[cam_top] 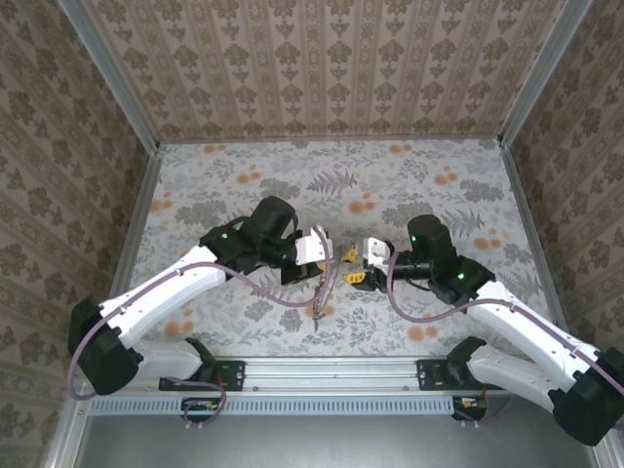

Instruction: Put the keys on the keyring

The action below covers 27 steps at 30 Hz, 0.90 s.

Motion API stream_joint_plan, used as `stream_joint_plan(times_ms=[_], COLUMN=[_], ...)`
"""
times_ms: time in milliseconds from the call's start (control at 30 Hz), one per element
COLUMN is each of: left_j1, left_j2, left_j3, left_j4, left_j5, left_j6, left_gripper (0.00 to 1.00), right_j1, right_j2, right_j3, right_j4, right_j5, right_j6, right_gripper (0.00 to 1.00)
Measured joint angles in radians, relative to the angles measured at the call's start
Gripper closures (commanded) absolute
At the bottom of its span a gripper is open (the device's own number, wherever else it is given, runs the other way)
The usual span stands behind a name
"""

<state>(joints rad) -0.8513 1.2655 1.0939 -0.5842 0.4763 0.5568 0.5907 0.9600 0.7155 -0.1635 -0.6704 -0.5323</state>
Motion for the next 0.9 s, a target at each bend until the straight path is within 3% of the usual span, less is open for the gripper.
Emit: stream_joint_plan(times_ms=[467,667,833,900], left_j1=[-0.007,-0.008,-0.006,-0.005], left_j2=[0.060,0.060,0.060,0.058], left_j3=[0.057,0.059,0.059,0.059], left_j4=[-0.027,-0.038,-0.038,-0.038], left_j5=[0.017,0.024,0.023,0.021], left_j6=[0.013,0.014,0.013,0.013], left_gripper=[1.00,1.00,1.00,1.00], right_j1=[0.026,0.026,0.027,0.027], right_j2=[0.090,0.092,0.105,0.109], right_j3=[0.029,0.032,0.034,0.034], right_j4=[0.011,0.031,0.039,0.050], right_j5=[0.073,0.077,0.064,0.060], right_j6=[0.046,0.061,0.085,0.096], right_gripper=[0.63,0.87,0.87,0.97])
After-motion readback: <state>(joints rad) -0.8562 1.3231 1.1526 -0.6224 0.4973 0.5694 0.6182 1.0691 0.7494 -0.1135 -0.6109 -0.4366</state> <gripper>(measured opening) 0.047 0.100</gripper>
